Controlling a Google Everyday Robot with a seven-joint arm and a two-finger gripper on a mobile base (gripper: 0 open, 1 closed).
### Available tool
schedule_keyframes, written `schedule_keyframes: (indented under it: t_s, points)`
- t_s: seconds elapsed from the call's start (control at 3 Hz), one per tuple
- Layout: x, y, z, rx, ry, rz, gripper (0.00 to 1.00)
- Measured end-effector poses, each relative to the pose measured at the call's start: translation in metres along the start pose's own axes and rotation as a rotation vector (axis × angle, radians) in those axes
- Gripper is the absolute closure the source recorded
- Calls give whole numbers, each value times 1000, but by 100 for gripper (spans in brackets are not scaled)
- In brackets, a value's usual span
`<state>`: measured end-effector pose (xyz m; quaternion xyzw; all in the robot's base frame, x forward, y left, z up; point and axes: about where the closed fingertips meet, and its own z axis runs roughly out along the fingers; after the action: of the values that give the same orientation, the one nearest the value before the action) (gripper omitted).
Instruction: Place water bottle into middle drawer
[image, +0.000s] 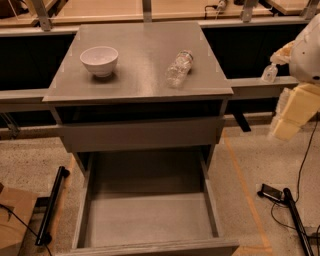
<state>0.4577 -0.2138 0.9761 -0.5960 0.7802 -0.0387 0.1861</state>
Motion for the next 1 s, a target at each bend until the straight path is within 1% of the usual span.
schedule_keyframes:
  t_s: [0.33,0.67,1.0]
  points:
    - [-14,-37,24,40,-83,27,0]
    - [-15,-41,29,45,-90,29,0]
    - [-15,-41,30,40,-94,38,0]
